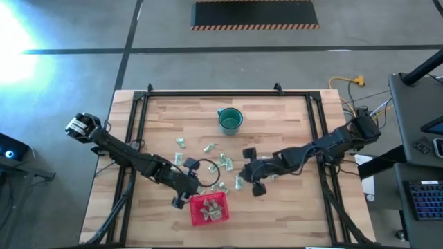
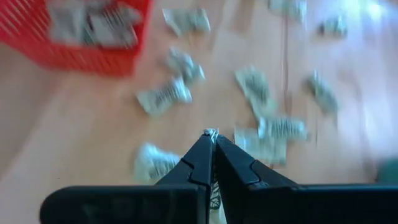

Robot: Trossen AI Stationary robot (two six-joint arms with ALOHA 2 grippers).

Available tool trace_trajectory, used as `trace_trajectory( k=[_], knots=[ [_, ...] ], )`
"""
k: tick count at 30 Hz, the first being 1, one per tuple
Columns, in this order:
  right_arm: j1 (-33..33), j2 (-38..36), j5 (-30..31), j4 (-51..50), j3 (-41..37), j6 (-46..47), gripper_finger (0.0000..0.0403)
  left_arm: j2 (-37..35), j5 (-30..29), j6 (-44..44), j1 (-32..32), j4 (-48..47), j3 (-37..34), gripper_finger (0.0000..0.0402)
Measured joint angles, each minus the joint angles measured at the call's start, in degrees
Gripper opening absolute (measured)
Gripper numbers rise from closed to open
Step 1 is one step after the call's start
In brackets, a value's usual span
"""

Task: Pick and place items into bin
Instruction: Put the green stevia packet into the red bin

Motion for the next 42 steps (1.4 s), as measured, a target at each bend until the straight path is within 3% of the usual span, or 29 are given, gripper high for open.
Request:
trace_trajectory(
  k=[9, 16, 26, 34, 42],
  knots=[
    [4.99, 0.02, -0.95, 12.05, 1.94, -7.0, 0.0009, -0.02, -5.78, -1.55, 0.0, -4.96, -0.02, 0.0138],
    [6.73, 4.42, -9.66, 23.83, 1.86, -11.04, 0.0009, -1.46, -12.99, -4.19, 0.01, -8.23, -0.02, 0.0138],
    [5.97, 13.24, -12.12, 34.64, 3.26, -12.71, 0.0009, -2.86, -13.58, -6.07, 0.0, -9.48, -0.04, 0.0138],
    [4.54, 20.97, -12.37, 34.11, 8.94, -12.04, 0.0009, -2.86, -13.56, -6.21, 0.0, -9.7, -0.04, 0.0138],
    [3.31, 21.63, -12.39, 27.94, 11.41, -8.73, 0.0009, -2.86, -13.54, -7.72, 0.0, -11.29, -0.17, 0.0138]
  ],
)
